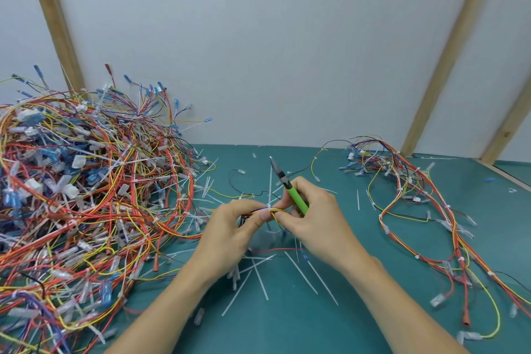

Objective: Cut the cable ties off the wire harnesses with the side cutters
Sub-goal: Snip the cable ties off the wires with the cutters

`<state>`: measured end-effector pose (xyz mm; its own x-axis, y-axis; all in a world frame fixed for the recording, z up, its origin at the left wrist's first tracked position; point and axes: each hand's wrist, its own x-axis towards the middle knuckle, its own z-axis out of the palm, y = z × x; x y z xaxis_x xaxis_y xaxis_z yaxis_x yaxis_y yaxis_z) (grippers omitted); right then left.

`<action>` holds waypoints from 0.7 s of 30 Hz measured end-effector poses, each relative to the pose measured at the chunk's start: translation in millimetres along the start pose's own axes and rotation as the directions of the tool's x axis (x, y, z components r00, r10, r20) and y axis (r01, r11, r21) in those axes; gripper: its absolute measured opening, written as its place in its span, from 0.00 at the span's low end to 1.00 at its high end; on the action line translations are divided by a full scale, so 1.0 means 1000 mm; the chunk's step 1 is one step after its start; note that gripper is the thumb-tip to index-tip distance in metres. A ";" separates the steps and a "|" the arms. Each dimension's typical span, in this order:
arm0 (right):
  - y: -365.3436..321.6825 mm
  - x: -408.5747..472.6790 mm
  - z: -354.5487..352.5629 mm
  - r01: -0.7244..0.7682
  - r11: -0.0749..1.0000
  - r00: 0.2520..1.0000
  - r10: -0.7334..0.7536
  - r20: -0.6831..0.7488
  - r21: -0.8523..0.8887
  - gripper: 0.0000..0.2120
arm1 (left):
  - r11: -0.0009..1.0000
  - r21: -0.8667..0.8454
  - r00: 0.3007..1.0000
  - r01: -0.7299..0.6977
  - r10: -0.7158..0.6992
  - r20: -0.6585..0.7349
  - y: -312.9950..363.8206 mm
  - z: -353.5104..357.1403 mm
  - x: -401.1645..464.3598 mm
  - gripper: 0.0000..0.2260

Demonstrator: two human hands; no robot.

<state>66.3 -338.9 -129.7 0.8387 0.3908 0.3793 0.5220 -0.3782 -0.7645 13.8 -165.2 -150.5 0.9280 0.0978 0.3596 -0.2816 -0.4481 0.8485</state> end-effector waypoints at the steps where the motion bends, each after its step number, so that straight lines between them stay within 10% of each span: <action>1: 0.000 0.001 -0.002 -0.021 1.000 1.000 0.021 0.023 0.006 0.09 | 1.000 0.016 1.000 0.000 0.000 -0.022 -0.001 0.001 0.000 0.09; 6: 0.005 0.003 -0.008 -0.074 0.997 0.996 0.074 -0.041 -0.004 0.04 | 0.988 0.152 0.994 -0.019 0.035 -0.106 -0.006 0.003 0.001 0.06; 12: 0.005 0.009 -0.027 -0.241 0.957 0.969 0.246 -0.008 0.161 0.23 | 0.975 0.224 0.997 0.003 0.013 -0.070 -0.007 0.004 0.004 0.11; 21: 0.010 0.013 -0.047 -0.193 0.980 0.960 0.177 0.214 0.056 0.10 | 0.993 0.112 0.987 0.030 -0.013 -0.158 -0.016 -0.003 0.007 0.09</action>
<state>89.6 -377.0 -108.4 0.8649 0.4882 0.1169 0.3403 -0.3991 -0.8514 24.3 -154.5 -160.0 0.8812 0.2425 0.4057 -0.2242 -0.5413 0.8104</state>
